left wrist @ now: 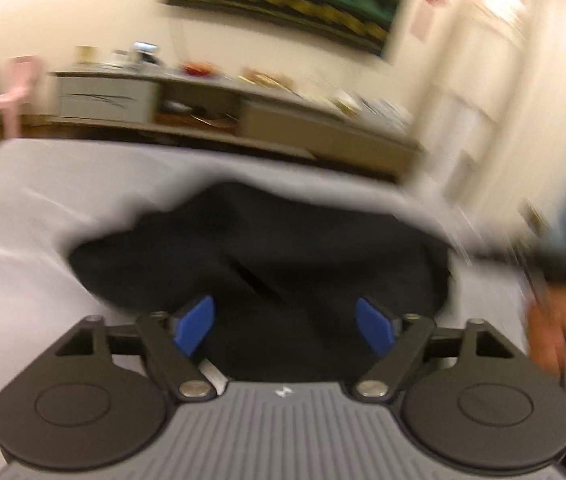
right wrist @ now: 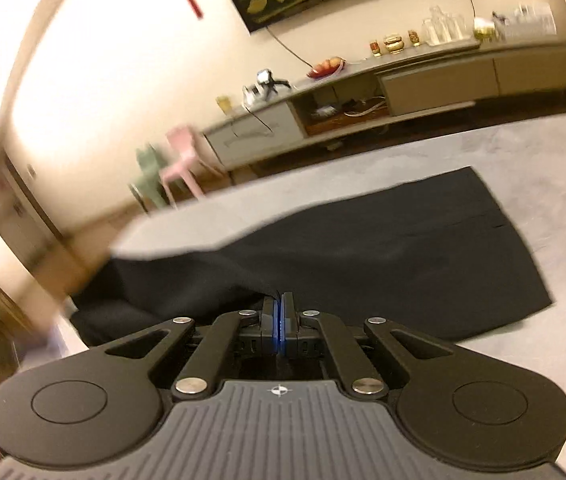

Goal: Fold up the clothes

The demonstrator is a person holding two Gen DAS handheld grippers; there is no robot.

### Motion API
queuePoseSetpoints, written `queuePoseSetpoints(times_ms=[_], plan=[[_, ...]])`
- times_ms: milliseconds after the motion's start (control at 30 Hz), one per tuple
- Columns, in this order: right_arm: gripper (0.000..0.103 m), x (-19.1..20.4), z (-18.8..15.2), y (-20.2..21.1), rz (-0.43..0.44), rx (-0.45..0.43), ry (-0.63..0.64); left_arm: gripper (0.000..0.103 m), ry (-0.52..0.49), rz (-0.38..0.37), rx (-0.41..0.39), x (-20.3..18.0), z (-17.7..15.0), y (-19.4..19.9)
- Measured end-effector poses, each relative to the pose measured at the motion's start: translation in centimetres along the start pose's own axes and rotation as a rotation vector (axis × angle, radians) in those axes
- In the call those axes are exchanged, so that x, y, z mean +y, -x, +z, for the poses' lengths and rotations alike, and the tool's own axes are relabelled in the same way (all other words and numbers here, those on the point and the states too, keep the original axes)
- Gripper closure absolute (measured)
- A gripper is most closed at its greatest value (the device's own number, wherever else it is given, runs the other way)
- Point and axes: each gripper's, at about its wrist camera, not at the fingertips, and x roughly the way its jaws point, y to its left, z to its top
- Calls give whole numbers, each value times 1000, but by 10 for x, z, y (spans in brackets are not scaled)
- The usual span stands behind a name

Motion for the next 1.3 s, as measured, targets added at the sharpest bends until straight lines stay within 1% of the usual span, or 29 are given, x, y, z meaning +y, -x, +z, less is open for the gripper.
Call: queuePoseSetpoints(times_ms=[67,100,133,167,200,233,267,300,333,367,400,467,533,600,633,667,700,733,800,833,933,1000,1033,1067,1167,1200,1233,1267,1300], plan=[[103,-7,9,-5,33,-12,-49,9,-57,-51,52,-28,-25,-5],[103,-12,11,-11,41,-15,-72,7,-57,-54,63,-36,-30,-10],[103,-16,11,-11,46,-14,-98,2,-57,-55,76,-43,-35,-15],[103,-21,12,-8,54,-12,-130,0,-56,-44,93,-47,-37,-25],[103,-26,12,-6,70,-10,-161,0,-58,-30,110,-51,-39,-35],[103,-31,12,-4,84,-8,-190,4,-75,3,124,-57,-41,-45],[103,-34,10,-2,95,-9,-208,39,-103,37,135,-61,-44,-56],[103,-36,9,0,97,-15,-209,69,-126,61,160,-60,-45,-68],[103,-38,8,3,98,-20,-207,97,-120,77,192,-54,-42,-77],[103,-36,9,9,91,-27,-187,99,-83,71,200,-43,-37,-81],[103,-35,9,14,87,-31,-168,99,-58,73,188,-32,-31,-77],[103,-29,9,23,114,-12,-129,100,-50,147,133,-7,-13,-58],[103,-12,5,26,192,50,-38,100,18,200,84,31,4,-30],[103,10,-6,23,275,147,92,100,49,274,72,65,12,-6],[103,16,-7,20,239,146,143,99,65,308,66,81,16,6],[98,22,-8,18,203,145,194,99,80,325,69,91,17,11],[78,26,-9,15,161,140,241,99,96,342,71,102,18,16],[45,24,-5,10,87,111,267,99,112,359,73,112,19,22],[18,20,2,-2,-58,57,323,99,144,390,77,132,21,32],[15,22,4,-15,-114,53,374,99,162,382,75,138,20,31],[15,22,2,-57,-136,118,441,97,199,356,84,147,14,25],[15,27,-1,-82,-49,172,427,88,222,346,93,151,5,21],[15,33,-4,-94,-21,195,438,84,230,345,96,153,1,20],[15,39,-6,-104,-15,212,463,78,237,344,99,156,-2,19],[15,53,-13,-135,-7,263,514,65,260,343,107,162,-12,15],[18,55,-15,-145,-11,279,517,64,268,342,110,164,-16,14],[30,56,-14,-154,-24,291,519,63,275,341,112,167,-19,12],[35,58,-13,-156,-49,288,530,63,277,333,111,168,-19,7],[54,61,-11,-157,-72,285,540,64,275,320,115,171,-20,4]])
